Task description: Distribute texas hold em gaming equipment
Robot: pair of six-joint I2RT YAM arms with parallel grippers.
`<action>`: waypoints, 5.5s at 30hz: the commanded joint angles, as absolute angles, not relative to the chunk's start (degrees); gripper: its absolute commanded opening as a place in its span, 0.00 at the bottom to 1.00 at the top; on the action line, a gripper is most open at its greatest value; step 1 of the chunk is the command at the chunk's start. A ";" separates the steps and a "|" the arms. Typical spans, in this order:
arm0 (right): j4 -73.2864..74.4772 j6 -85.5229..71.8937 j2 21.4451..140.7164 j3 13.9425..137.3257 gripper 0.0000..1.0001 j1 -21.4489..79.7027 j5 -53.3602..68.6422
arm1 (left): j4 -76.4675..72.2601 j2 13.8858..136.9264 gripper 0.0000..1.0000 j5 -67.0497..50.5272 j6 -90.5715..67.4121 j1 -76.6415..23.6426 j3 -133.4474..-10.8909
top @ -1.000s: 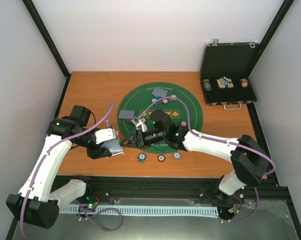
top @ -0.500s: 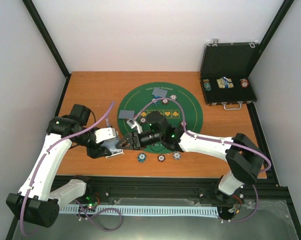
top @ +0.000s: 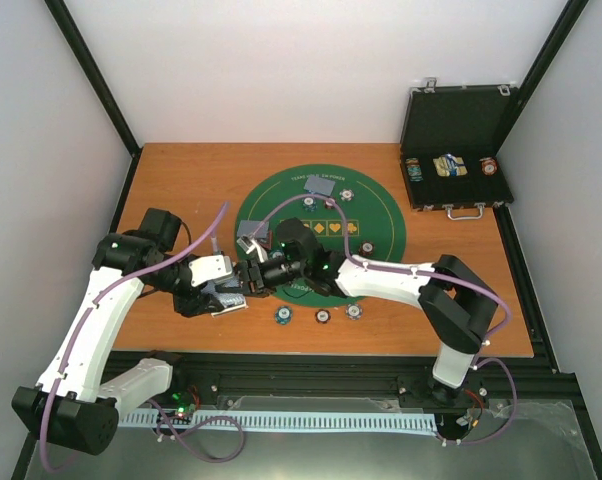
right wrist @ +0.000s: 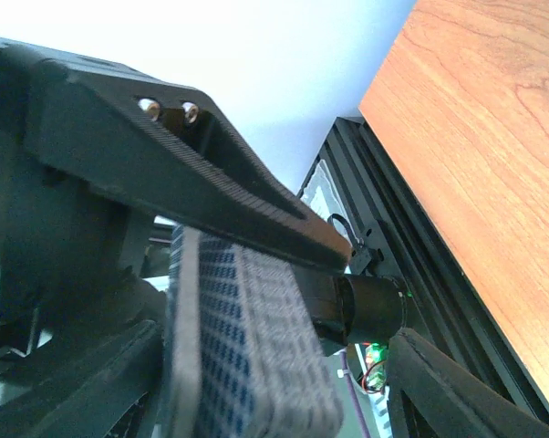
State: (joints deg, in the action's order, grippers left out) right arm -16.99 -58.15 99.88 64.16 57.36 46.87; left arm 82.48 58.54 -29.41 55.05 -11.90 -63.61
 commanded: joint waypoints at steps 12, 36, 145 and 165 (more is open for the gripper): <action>-20.63 -60.67 104.76 61.52 0.51 55.32 47.95 | 84.04 56.83 0.15 -31.34 54.84 -11.87 -66.43; -5.94 -54.22 94.77 59.56 0.26 53.35 42.79 | 82.80 56.89 0.15 -31.54 54.53 -11.87 -66.12; 30.31 -27.54 89.18 50.52 0.38 25.28 22.75 | 85.00 56.03 0.15 -29.49 55.83 -11.87 -66.53; 6.67 -47.93 77.73 54.37 0.76 42.92 41.17 | 84.25 56.40 0.15 -30.57 55.07 -11.87 -66.35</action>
